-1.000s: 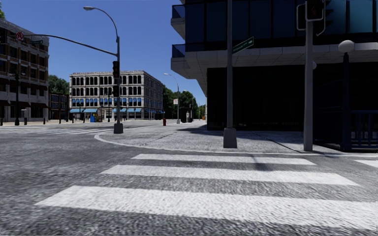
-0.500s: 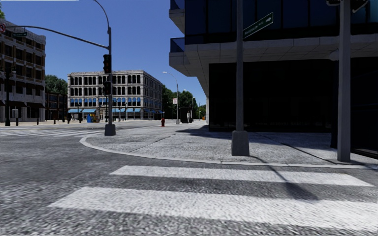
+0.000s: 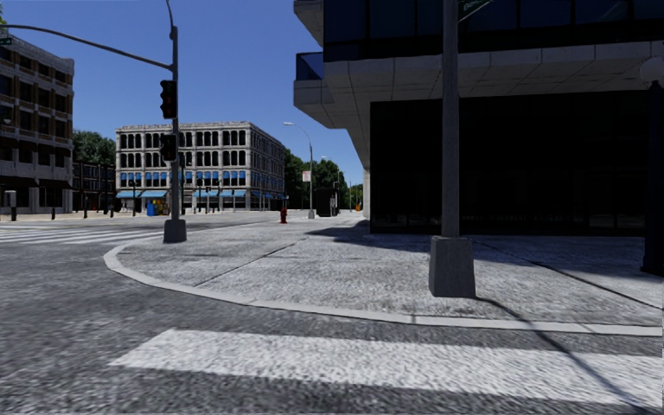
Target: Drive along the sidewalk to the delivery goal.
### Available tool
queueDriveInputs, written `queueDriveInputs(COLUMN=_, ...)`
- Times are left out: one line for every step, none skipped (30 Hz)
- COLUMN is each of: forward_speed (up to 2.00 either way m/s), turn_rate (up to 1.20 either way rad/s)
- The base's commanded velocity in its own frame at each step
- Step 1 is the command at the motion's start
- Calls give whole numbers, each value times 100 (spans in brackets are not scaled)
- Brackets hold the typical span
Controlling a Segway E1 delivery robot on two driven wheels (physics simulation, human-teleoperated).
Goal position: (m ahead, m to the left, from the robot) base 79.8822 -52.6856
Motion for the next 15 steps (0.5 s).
queueDriveInputs(forward_speed=200, turn_rate=0)
queueDriveInputs(forward_speed=200, turn_rate=0)
queueDriveInputs(forward_speed=200, turn_rate=0)
queueDriveInputs(forward_speed=200, turn_rate=0)
queueDriveInputs(forward_speed=200, turn_rate=0)
queueDriveInputs(forward_speed=200, turn_rate=0)
queueDriveInputs(forward_speed=200, turn_rate=0)
queueDriveInputs(forward_speed=200, turn_rate=0)
queueDriveInputs(forward_speed=200, turn_rate=0)
queueDriveInputs(forward_speed=200, turn_rate=0)
queueDriveInputs(forward_speed=200, turn_rate=0)
queueDriveInputs(forward_speed=200, turn_rate=0)
queueDriveInputs(forward_speed=200, turn_rate=0)
queueDriveInputs(forward_speed=200, turn_rate=0)
queueDriveInputs(forward_speed=200, turn_rate=0)
